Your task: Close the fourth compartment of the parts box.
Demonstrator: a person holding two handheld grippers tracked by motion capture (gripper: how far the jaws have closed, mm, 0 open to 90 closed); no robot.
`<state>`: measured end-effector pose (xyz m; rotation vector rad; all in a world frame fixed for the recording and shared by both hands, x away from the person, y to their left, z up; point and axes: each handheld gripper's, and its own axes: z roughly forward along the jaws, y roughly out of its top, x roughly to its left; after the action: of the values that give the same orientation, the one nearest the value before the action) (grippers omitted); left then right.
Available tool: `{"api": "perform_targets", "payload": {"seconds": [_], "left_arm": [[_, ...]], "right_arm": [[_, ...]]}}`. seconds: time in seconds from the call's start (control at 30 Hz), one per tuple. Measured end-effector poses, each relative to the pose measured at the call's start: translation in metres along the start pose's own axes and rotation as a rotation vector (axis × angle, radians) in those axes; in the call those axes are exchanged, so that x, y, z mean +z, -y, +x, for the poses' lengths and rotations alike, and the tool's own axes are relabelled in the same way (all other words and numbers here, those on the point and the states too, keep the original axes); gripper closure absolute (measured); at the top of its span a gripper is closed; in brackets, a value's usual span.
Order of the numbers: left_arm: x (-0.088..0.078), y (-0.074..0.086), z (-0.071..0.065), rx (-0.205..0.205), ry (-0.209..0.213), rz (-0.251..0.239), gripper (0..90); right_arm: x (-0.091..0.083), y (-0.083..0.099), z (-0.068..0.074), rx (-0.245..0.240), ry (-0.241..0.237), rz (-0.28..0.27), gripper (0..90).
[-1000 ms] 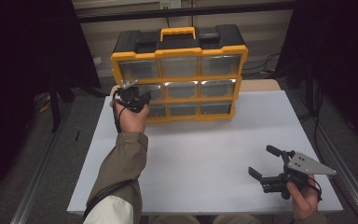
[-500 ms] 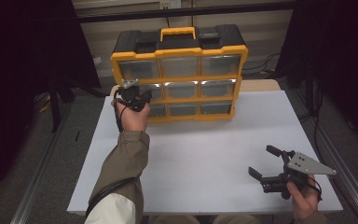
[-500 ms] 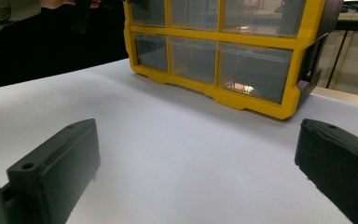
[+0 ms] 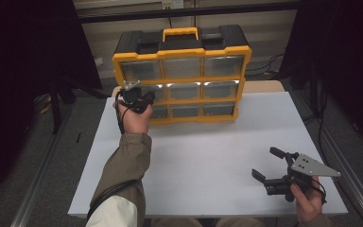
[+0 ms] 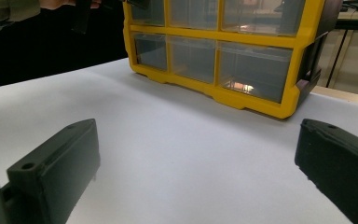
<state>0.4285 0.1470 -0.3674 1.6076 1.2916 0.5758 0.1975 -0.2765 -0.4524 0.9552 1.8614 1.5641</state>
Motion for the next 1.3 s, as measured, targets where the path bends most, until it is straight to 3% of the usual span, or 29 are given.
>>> {"api": "perform_targets", "payload": {"seconds": [0.63, 0.83, 1.3], "left_arm": [[-0.011, 0.016, 0.002, -0.039, 0.066, 0.019, 52.9], [-0.019, 0.021, 0.003, -0.033, 0.094, 0.005, 42.5], [-0.033, 0.039, 0.009, -0.005, 0.119, 0.006, 30.6]], "right_arm": [[-0.002, -0.001, 0.001, -0.001, 0.005, -0.001, 0.0], [-0.001, -0.001, 0.001, -0.004, 0.002, -0.004, 0.0], [-0.001, -0.001, 0.002, -0.01, 0.003, 0.002, 0.0]]}}
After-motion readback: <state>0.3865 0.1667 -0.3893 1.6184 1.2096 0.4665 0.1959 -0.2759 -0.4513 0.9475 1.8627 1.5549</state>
